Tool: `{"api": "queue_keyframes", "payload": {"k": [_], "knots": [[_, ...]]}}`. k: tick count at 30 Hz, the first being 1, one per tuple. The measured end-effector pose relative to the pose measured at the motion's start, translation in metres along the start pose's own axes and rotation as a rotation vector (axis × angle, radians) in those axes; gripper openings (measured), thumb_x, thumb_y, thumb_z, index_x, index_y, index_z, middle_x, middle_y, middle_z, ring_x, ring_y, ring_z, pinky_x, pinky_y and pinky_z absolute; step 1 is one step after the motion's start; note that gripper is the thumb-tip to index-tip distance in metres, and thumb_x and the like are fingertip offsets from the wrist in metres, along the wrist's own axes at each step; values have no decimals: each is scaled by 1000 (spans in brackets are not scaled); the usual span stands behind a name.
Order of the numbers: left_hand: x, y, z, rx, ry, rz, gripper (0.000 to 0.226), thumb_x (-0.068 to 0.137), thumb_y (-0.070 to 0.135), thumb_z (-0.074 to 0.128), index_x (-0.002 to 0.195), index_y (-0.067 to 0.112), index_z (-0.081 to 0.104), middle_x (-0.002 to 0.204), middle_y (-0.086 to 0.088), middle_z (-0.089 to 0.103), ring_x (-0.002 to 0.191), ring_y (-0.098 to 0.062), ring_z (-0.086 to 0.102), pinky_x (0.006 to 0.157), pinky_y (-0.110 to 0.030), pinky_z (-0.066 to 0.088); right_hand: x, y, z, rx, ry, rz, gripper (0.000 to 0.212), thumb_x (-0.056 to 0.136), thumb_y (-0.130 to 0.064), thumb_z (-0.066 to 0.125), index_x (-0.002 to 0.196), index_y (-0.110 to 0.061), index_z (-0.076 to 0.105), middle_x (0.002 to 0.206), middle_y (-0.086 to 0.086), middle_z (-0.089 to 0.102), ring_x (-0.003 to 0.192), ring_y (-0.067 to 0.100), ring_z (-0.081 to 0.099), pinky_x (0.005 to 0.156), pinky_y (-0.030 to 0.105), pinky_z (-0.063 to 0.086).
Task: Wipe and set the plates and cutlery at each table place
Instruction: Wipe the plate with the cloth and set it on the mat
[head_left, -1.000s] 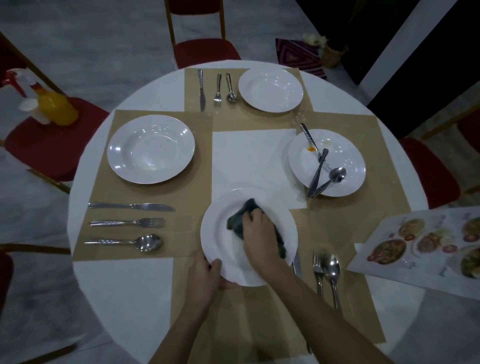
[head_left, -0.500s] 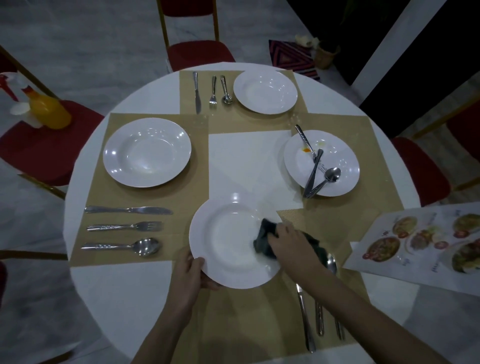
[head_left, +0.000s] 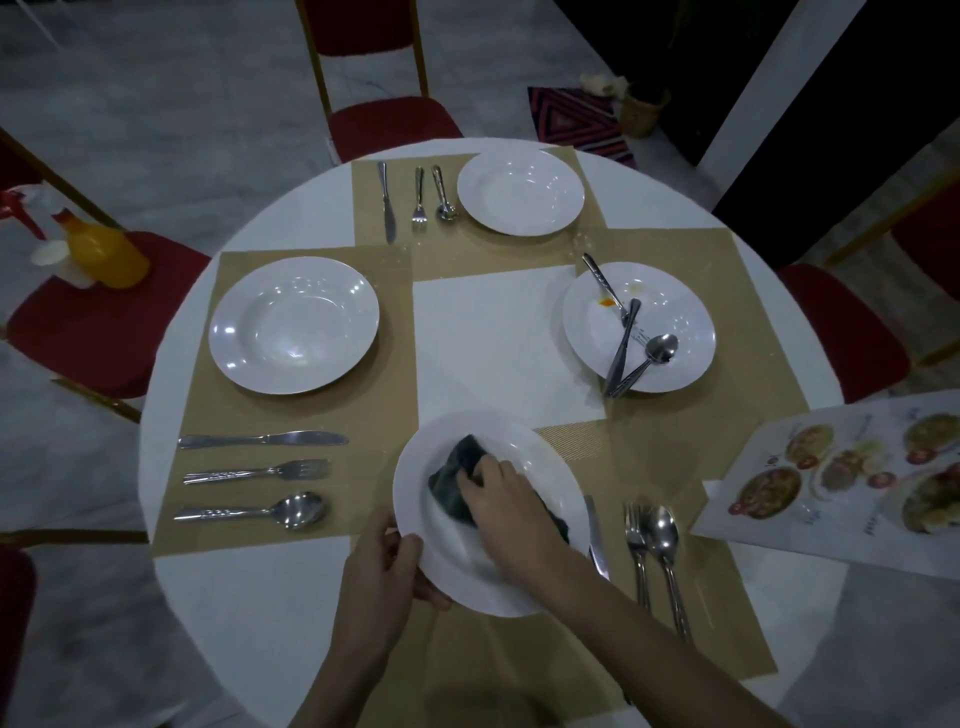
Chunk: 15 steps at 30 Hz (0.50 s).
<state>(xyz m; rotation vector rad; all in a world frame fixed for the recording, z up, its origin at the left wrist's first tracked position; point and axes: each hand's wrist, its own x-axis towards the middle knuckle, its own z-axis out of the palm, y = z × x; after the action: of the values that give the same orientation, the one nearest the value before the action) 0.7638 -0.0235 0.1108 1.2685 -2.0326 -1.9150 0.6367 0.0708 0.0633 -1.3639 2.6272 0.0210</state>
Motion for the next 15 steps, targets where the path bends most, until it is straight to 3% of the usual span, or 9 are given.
{"api": "queue_keyframes", "payload": {"k": [3,5,7,11,15], "knots": [[1,-5,-6,-73,39,-15,14,95,2,45,98,7,58,71,-22,63,50,-33,60,48,-38,51,-17,4,-6,-57,-21,-2,40,53,-10,84,92,-11,76,77,8,62,63,19,59,54,28,49],[0,-9,-9,-94,71,-20,15,94,0,44,95,5,58,69,-23,60,50,-30,58,45,-35,48,-30,8,-11,-116,-19,53,33,40,-8,87,69,-10,73,66,8,59,56,19,56,49,28,47],[-3,-14,-13,-81,79,-14,17,93,-1,44,93,7,59,69,-21,59,55,-31,56,48,-38,48,-45,12,-13,-113,-1,121,33,33,-1,88,60,-6,69,62,11,58,54,23,57,47,30,48],[-9,-14,-20,-20,-7,19,18,94,-1,44,94,11,59,63,-23,60,53,-37,57,58,-52,53,-49,35,-13,-124,51,250,52,46,0,88,96,1,74,74,16,62,62,26,60,53,33,52],[-15,-7,-17,20,-99,50,18,96,-2,42,96,7,57,53,-18,60,42,-39,59,55,-48,54,-23,59,-11,-212,57,261,56,54,-6,87,108,-4,73,78,12,62,65,21,58,56,29,48]]}}
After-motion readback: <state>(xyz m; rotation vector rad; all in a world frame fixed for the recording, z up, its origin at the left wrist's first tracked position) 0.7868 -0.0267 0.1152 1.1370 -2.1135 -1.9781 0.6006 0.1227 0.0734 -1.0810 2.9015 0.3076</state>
